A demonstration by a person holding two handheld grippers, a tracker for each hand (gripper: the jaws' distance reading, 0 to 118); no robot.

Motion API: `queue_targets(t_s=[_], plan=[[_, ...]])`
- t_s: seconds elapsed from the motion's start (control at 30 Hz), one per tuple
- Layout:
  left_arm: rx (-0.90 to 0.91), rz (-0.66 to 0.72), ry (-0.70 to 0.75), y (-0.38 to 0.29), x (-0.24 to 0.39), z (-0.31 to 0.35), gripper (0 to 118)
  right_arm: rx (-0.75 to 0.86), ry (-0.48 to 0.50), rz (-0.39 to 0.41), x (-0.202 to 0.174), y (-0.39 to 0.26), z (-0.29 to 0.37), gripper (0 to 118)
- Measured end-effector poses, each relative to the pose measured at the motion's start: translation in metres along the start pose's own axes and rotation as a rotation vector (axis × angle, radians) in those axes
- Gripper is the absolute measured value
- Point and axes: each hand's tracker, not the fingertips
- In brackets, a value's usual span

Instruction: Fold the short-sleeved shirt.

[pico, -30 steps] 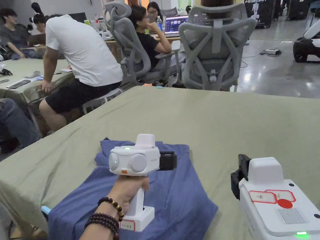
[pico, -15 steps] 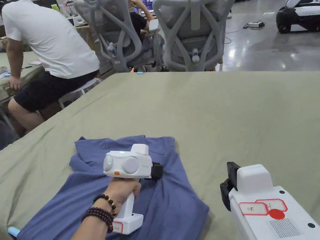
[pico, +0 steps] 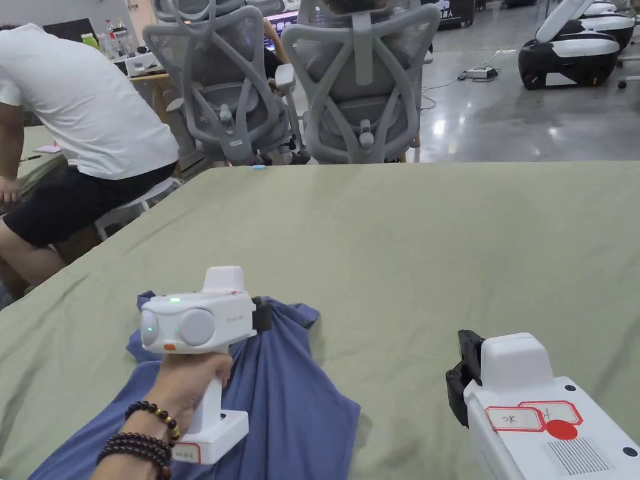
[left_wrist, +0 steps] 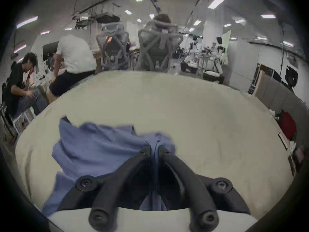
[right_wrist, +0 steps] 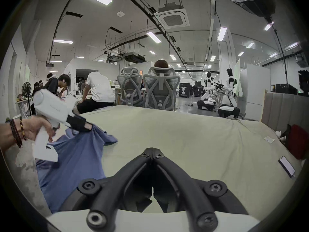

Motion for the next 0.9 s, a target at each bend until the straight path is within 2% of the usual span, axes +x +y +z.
queue_targets(t_s=[0.2, 0.37, 0.6, 0.7, 0.8, 0.9], plan=[[0.159, -0.13, -0.219, 0.05, 0.09, 0.064, 7, 0.04, -0.081, 0.011, 0.035, 0.008, 0.044, 0], [0.205, -0.258, -0.512, 0.068, 0.224, 0.089, 7, 0.1, -0.208, 0.0, 0.081, 0.013, 0.103, 0], [0.167, -0.416, -0.907, 0.05, 0.427, 0.069, 7, 0.095, -0.47, -0.02, 0.159, 0.008, 0.183, 0], [0.053, -0.427, -0.973, 0.021, 0.499, 0.031, 7, 0.073, -0.555, -0.041, 0.189, -0.003, 0.202, 0], [-0.116, -0.473, -0.924, -0.03, 0.551, -0.018, 7, 0.038, -0.622, -0.074, 0.214, -0.015, 0.214, 0], [-0.237, -0.498, -0.889, -0.075, 0.57, -0.048, 8, 0.02, -0.642, -0.087, 0.229, -0.024, 0.218, 0]])
